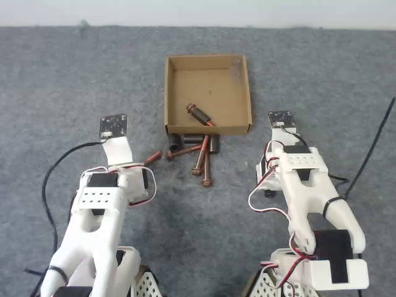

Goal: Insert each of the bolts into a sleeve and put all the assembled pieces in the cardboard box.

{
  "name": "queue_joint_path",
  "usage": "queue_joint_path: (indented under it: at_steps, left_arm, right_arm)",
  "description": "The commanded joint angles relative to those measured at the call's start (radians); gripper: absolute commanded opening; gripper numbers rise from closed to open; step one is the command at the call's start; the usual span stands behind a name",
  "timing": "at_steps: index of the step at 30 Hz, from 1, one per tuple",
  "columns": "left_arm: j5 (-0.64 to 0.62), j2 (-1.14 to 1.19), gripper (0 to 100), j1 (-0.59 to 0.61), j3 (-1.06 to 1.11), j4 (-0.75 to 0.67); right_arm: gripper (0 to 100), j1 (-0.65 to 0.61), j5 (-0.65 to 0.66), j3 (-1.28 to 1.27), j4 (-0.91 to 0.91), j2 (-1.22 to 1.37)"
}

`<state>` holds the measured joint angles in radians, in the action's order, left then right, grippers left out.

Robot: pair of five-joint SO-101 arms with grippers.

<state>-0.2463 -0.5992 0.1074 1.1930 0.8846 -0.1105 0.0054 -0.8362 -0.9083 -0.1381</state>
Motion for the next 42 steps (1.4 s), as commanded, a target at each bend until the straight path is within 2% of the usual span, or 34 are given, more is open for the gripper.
queue_joint_path:
  at_steps: [1, 14, 18, 24, 35, 42]
  left_arm:
    - [-0.02, -0.035, 2, -0.003, -0.002, -0.06]
    - [-0.078, 0.322, 1, -0.002, -0.223, -0.054]
    - [-0.078, 0.404, 1, 0.049, -0.297, -0.043]
    - [-0.078, 0.594, 1, 0.118, -0.492, 0.02]
    - [-0.078, 0.875, 1, 0.121, -0.906, 0.043]
    - [-0.106, 0.919, 2, 0.074, -1.096, 0.195]
  right_arm:
    - [0.9, 0.012, 0.015, 0.003, 0.005, -0.056]
    - [0.9, 0.012, 0.015, 0.003, 0.005, -0.056]
    - [0.9, 0.012, 0.015, 0.003, 0.005, -0.056]
    - [0.9, 0.012, 0.015, 0.003, 0.005, -0.056]
    - [0.9, 0.012, 0.015, 0.003, 0.005, -0.056]
    - [0.9, 0.012, 0.017, 0.003, 0.007, -0.056]
